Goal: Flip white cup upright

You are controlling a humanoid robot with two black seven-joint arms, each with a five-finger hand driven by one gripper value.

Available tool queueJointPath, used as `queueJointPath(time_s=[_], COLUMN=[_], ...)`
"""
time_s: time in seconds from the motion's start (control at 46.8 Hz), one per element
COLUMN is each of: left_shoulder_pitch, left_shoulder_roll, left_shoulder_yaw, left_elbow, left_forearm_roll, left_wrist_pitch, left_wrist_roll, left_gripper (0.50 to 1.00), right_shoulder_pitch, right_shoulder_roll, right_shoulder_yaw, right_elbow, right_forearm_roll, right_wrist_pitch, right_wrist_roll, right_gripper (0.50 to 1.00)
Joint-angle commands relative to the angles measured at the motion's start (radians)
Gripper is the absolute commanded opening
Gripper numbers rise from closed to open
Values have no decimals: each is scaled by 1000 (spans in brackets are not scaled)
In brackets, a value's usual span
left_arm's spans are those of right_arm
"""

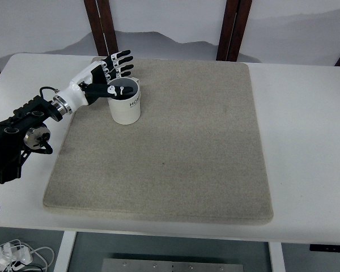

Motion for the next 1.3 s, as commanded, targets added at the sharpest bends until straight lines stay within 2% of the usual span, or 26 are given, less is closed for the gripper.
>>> queueJointPath(time_s=[0.0, 0.214, 0.342, 0.427, 0.683, 0.897, 1.025, 1.089, 1.132, 1.281], left_shoulder_pitch=[-14, -57, -81, -95, -147, -156, -166, -166, -166, -153], left_shoulder_roll=[15, 67, 79, 79, 46, 44, 30, 27, 26, 9], left_shoulder_yaw=[0, -49, -51, -51, -48, -49, -51, -57, -63, -68], left_elbow=[0, 1, 10, 26, 170, 165, 162, 161, 161, 168], left_forearm_roll=[-5, -7, -25, -66, -233, -463, -531, -546, -565, -609], left_wrist_pitch=[-14, -63, -64, -52, -25, -20, 37, 41, 41, 48], left_wrist_roll=[0, 0, 0, 0, 0, 0, 0, 0, 17, 135], left_gripper=[999, 999, 999, 999, 1000, 999, 999, 1000, 999, 1000], right_shoulder_pitch=[0, 0, 0, 0, 0, 0, 0, 0, 0, 0], right_shoulder_roll=[0, 0, 0, 0, 0, 0, 0, 0, 0, 0], right_shoulder_yaw=[0, 0, 0, 0, 0, 0, 0, 0, 0, 0], right_elbow=[0, 0, 0, 0, 0, 0, 0, 0, 0, 0], right_forearm_roll=[0, 0, 0, 0, 0, 0, 0, 0, 0, 0], right_wrist_pitch=[0, 0, 0, 0, 0, 0, 0, 0, 0, 0], right_wrist_roll=[0, 0, 0, 0, 0, 0, 0, 0, 0, 0], right_gripper=[952, 952, 952, 952, 952, 952, 952, 952, 952, 952])
